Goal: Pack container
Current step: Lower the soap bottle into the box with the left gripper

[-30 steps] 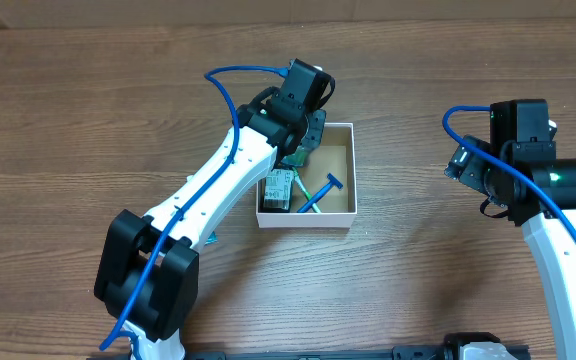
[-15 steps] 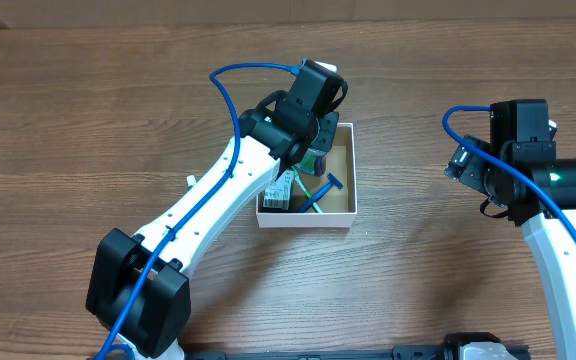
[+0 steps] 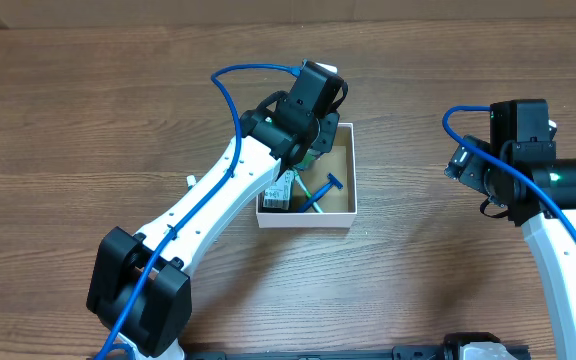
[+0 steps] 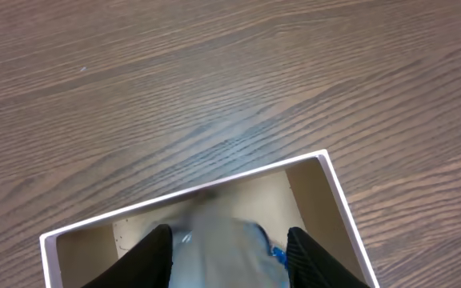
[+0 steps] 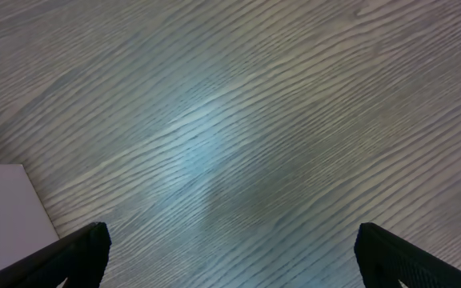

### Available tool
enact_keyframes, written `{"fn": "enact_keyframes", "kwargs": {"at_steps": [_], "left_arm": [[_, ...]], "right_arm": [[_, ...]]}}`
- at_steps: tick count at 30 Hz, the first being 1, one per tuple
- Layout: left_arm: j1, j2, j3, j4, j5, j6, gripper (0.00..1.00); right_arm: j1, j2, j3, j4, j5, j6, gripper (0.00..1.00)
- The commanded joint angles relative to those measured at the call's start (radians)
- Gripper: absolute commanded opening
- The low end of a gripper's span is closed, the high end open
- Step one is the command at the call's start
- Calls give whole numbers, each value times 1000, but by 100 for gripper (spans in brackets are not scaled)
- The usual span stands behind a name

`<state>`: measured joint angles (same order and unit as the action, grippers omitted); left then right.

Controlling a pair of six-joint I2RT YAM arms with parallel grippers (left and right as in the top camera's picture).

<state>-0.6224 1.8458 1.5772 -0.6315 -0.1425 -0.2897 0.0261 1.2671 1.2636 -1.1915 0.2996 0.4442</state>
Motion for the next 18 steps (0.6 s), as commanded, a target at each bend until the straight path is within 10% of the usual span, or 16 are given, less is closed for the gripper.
{"fn": "enact_keyframes", "kwargs": {"at_steps": [1,18], "left_arm": [[-1,16,3,3,17,-3,47],[2,23,3,-53,5,-2,28]], "right_arm": [[-3,-8,6,4,14,2,100],[-3,-7,6,4,14,2,100]]}}
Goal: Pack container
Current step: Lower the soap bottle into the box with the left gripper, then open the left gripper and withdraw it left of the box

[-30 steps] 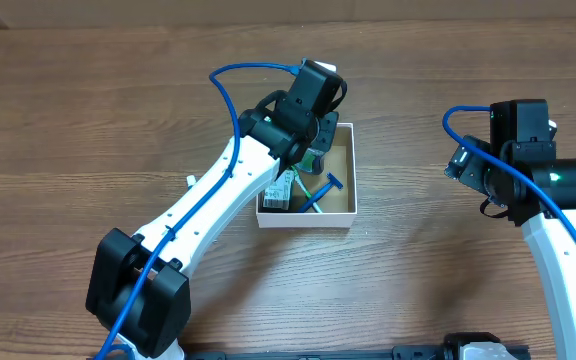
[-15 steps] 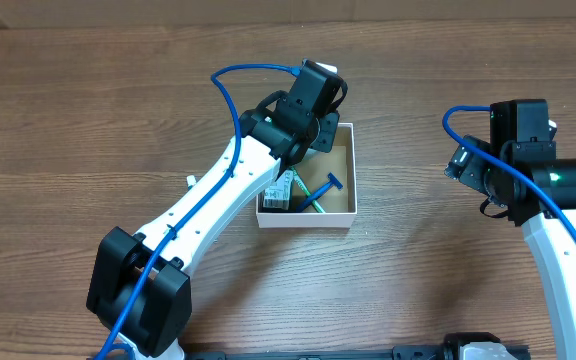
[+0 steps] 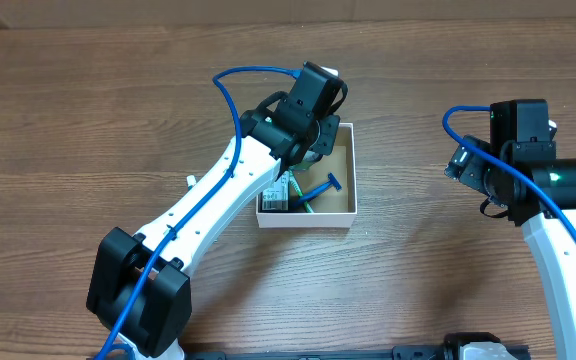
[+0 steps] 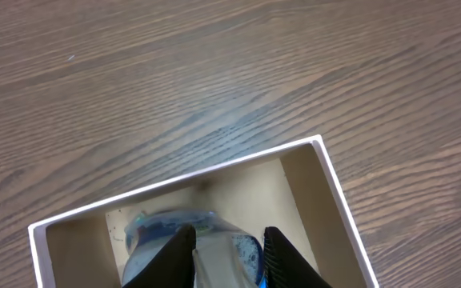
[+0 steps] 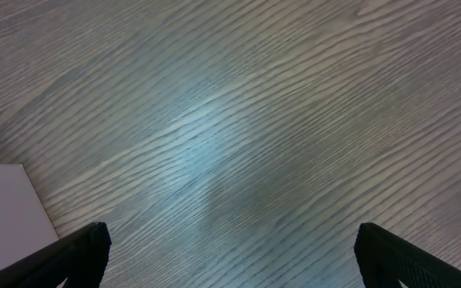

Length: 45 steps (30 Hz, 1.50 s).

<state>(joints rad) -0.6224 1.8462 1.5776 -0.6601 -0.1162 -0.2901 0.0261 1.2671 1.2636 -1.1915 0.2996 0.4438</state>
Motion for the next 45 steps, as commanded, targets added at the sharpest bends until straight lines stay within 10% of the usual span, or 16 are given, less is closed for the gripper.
{"fn": "enact_keyframes", "kwargs": {"at_steps": [1,18,45], "left_arm": [[2,22,2,-29,-21,-2,28],[4,22,4,-25,-21,-2,8],[-6,-8,11,-180,0,-11,25]], "right_arm": [[-3,-8,6,4,13,2,100],[-3,-7,6,4,14,2,100],[-3,-7,6,4,14,2,100]]}}
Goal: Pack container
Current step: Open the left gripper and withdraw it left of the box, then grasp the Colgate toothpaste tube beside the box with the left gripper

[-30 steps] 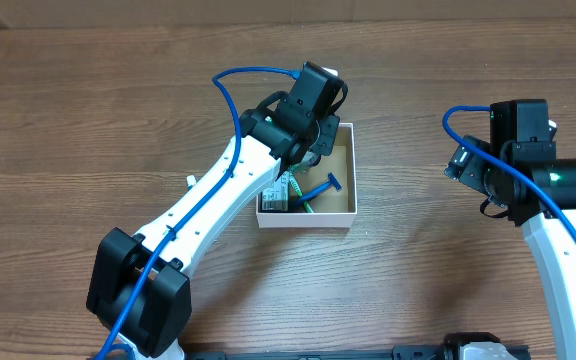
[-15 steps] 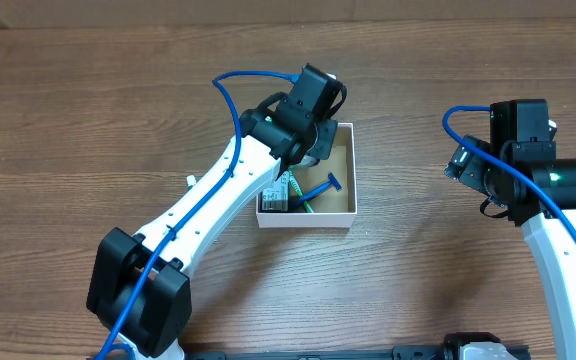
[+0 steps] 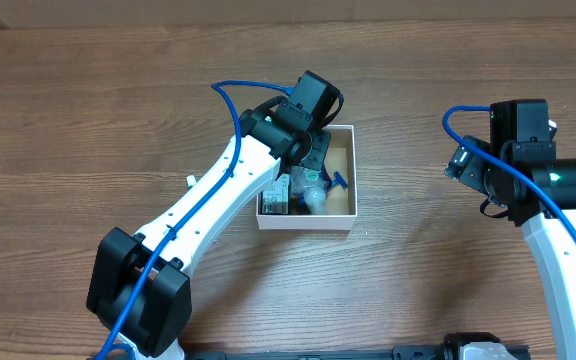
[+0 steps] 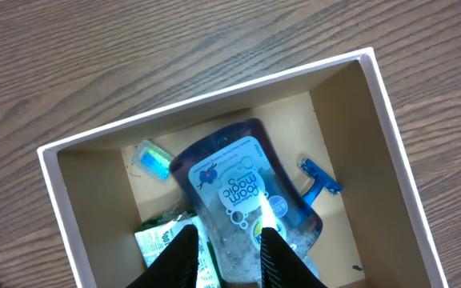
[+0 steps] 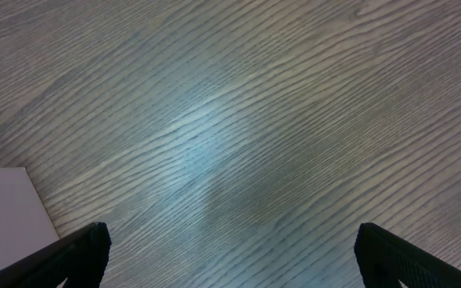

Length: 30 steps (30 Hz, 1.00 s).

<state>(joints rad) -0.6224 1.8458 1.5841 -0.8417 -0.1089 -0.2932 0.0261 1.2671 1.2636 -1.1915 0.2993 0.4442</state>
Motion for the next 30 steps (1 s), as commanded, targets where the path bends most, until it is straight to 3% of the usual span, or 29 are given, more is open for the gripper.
{"fn": "enact_keyframes", "kwargs": {"at_steps": [1,6,10,17,21,26,30], "left_arm": [[-1,-11,5,-4,-39,-37,25],[62,-79,5,-86,-82,-162,27],[155,-222,5,-265,-74,-237,33],[161,-275,-27,-479,-74,-248,40],[161,-275,-225,-394,-75,-315,41],[255,-282,-504,-122,13,-327,48],[341,-281,-578,-16,25,-323,49]], "right_arm": [[-3,-7,6,4,14,2,100],[-3,-8,6,4,14,2,100],[-3,-8,6,4,14,2,100],[-3,-7,6,4,14,2,100],[-3,-8,6,4,14,2,100],[-3,-8,6,4,14,2,100],[-3,-7,6,4,14,2,100]]}}
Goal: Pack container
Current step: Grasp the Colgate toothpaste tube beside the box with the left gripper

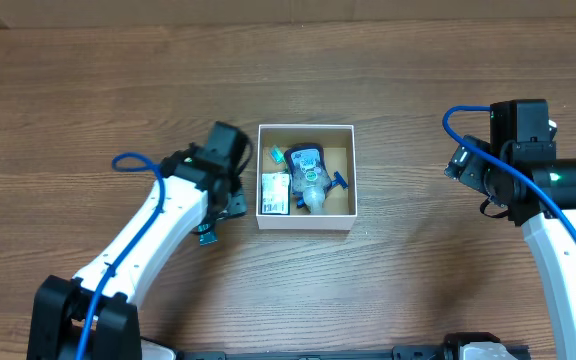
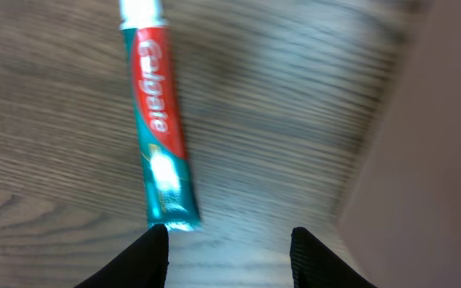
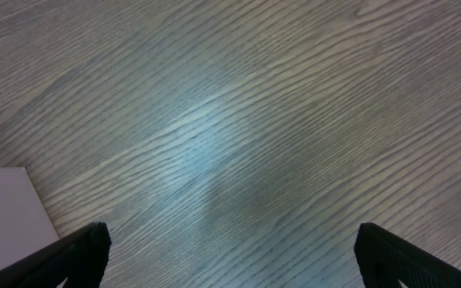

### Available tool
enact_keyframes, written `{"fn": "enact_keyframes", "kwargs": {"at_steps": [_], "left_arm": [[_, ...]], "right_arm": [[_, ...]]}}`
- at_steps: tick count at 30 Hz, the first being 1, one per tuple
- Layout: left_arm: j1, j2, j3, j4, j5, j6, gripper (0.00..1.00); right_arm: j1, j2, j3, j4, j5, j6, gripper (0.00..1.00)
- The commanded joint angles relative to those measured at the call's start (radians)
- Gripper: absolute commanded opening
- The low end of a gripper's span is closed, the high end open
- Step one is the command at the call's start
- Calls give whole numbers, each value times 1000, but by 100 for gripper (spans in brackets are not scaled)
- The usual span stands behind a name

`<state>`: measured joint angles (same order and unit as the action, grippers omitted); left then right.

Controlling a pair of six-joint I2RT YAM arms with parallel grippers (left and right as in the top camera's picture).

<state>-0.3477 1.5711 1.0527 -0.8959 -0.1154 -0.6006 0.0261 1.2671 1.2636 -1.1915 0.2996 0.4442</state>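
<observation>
The white box stands mid-table. In it lie a blue soap bottle, a packet, a blue razor and a small green item. Just left of the box, a red and teal Colgate toothpaste tube lies on the table. My left gripper hovers open over the tube's near end, with nothing between its fingers. The box wall is blurred at the right of that view. In the overhead view only the tube's teal end shows past the arm. My right gripper is open over bare wood, right of the box.
The wood table stretches around the box on all sides. A corner of the box shows at the lower left of the right wrist view. The blue cables loop above both arms.
My left gripper was over the box above the soap bottle with its fingers close together. Now it is left of the box above the toothpaste tube, fingers wider apart. The right arm is unchanged.
My left gripper was over the box with the soap bottle between its fingers. Then the bottle was lower in the box, then lying flat in it with the gripper above. Now the gripper is outside the box, open over the toothpaste tube. The right arm stayed still.
</observation>
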Motion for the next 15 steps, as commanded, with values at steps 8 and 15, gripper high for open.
{"fn": "enact_keyframes", "kwargs": {"at_steps": [8,15], "left_arm": [[158,-5,-97,161,14,68,74],[158,13,-270,367,46,56,73]], "right_arm": [[-3,-8,6,4,14,2,100],[-3,-7,6,4,14,2,100]]}}
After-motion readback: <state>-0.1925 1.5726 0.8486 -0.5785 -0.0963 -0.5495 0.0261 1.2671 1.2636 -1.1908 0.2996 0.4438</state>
